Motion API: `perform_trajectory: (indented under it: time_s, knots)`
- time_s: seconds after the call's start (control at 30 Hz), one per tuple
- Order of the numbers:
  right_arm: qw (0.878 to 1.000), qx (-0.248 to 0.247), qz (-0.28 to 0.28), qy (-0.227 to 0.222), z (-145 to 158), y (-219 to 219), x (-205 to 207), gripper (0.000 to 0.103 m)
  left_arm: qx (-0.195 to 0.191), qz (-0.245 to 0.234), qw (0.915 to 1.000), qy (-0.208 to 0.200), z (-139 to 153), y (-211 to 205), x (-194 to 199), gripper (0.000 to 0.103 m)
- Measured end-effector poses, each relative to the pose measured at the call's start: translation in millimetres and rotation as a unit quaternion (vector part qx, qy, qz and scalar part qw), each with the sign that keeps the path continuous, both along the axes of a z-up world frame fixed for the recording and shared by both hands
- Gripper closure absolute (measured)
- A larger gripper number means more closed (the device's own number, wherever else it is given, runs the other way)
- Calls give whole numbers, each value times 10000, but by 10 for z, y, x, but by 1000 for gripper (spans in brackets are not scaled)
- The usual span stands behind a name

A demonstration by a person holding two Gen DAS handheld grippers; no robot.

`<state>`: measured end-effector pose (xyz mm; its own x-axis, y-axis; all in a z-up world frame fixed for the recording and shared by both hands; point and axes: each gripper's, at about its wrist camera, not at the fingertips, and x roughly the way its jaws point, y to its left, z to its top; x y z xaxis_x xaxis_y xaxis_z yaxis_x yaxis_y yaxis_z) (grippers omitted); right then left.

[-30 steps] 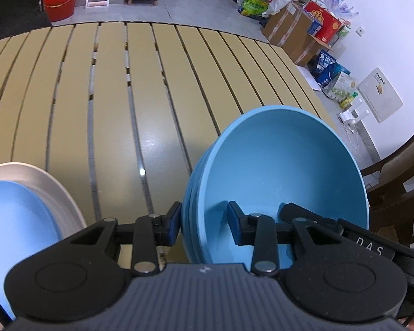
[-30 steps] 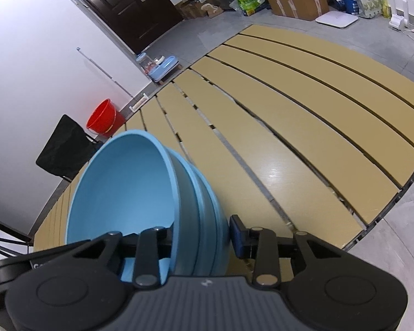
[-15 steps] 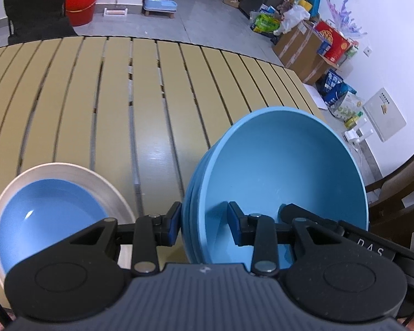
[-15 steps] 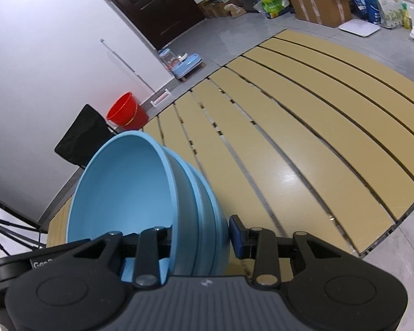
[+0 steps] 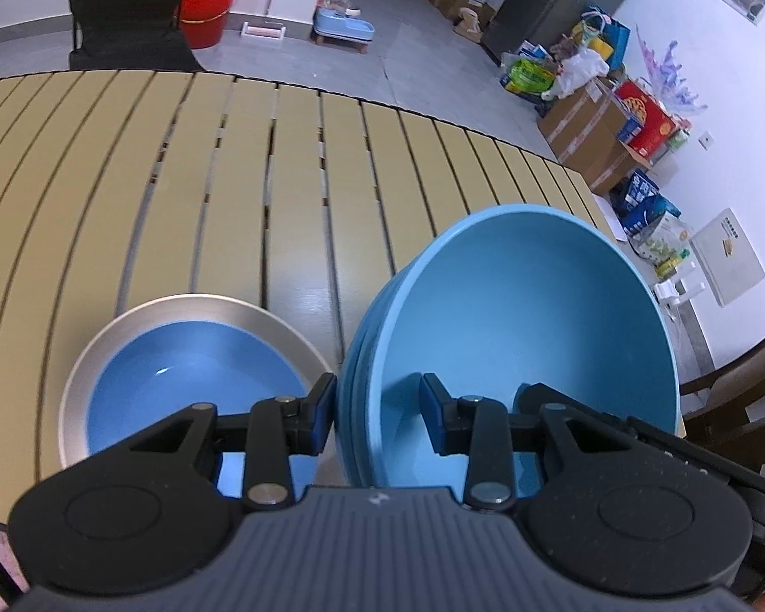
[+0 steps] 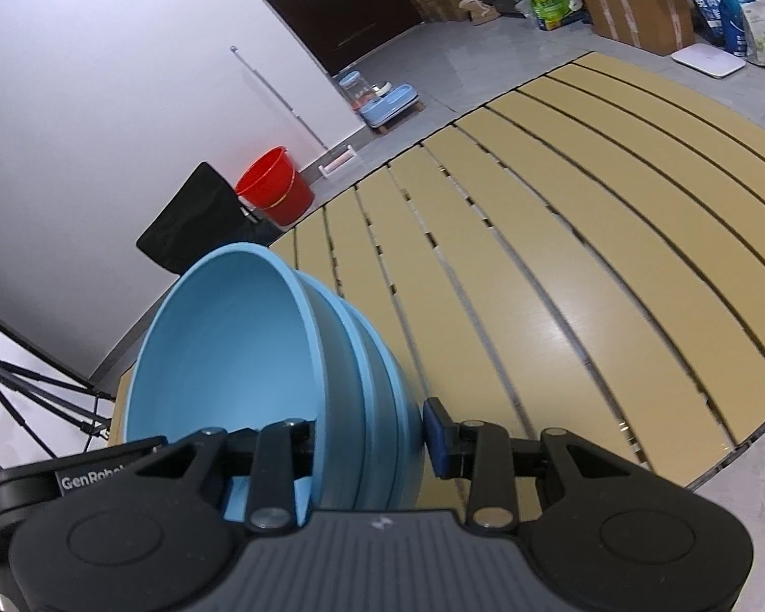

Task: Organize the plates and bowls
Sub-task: 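Carry the bowl stack with both grippers and lower it onto the white plate stack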

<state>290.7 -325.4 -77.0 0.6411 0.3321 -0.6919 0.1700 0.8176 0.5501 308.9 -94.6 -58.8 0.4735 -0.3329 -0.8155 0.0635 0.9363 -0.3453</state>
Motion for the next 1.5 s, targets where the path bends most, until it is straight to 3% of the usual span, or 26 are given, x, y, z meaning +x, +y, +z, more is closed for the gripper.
perform_trajectory:
  time_s: [0.67,1.5]
  knots:
    - [9988,23,473,116,-3,629,160,72,-99,711,9973,175,-23,765,-93,70]
    - [9953,61,819,521,-320,1021,337,73,50,1146,9918,570,-320,1133,8,70]
